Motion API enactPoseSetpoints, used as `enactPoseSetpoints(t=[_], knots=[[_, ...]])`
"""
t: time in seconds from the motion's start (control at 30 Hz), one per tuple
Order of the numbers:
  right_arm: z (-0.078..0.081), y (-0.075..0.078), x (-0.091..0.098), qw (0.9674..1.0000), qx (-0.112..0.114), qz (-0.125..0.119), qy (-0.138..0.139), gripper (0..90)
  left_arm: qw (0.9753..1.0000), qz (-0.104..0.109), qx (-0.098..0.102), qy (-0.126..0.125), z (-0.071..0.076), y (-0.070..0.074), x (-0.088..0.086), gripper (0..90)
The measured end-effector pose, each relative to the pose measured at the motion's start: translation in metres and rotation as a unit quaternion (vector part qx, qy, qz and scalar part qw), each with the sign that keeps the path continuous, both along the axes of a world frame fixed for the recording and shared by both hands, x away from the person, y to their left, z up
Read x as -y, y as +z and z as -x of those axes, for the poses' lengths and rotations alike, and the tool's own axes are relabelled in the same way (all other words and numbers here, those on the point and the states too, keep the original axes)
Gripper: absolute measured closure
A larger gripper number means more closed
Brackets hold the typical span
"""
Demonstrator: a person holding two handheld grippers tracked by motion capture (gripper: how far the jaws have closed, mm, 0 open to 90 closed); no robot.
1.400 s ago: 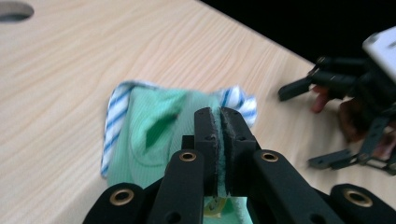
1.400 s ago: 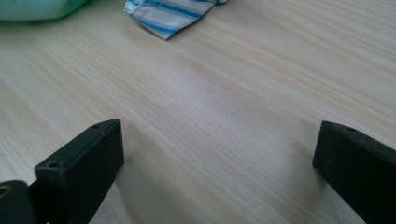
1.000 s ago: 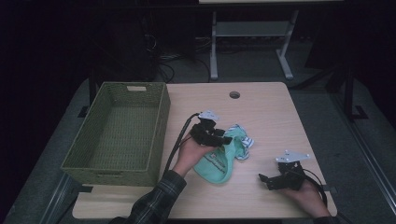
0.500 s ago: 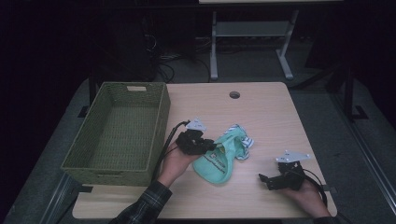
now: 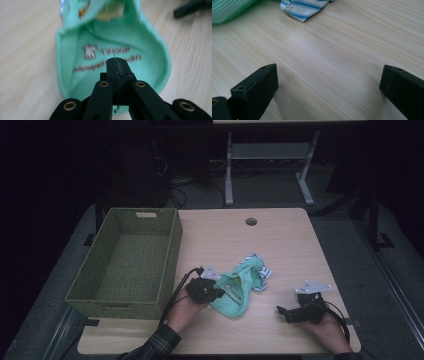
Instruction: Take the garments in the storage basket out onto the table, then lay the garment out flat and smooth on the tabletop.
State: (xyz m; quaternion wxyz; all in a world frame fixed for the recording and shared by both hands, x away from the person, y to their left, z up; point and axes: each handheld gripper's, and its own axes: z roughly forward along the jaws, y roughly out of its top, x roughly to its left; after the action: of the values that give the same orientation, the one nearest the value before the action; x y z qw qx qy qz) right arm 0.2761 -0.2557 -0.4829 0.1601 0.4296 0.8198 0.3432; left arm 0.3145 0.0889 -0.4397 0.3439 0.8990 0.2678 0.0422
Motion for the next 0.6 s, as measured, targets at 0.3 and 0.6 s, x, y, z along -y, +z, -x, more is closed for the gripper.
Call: enactPoseSetpoints(t=[0.3,0.6], knots=[[-0.001,0.002,-0.001,0.9999,-0.010,0.003,0.004,1.5,0.9995,-0.028,0.000,0.013,0.005,-0.018,-0.002,89.7],[-0.008,0.011,-0.001,0.9994,-0.022,0.023,0.009,15.3,0.9996,-0.029,-0.002,0.005,0.003,-0.018,-0.002,89.6]])
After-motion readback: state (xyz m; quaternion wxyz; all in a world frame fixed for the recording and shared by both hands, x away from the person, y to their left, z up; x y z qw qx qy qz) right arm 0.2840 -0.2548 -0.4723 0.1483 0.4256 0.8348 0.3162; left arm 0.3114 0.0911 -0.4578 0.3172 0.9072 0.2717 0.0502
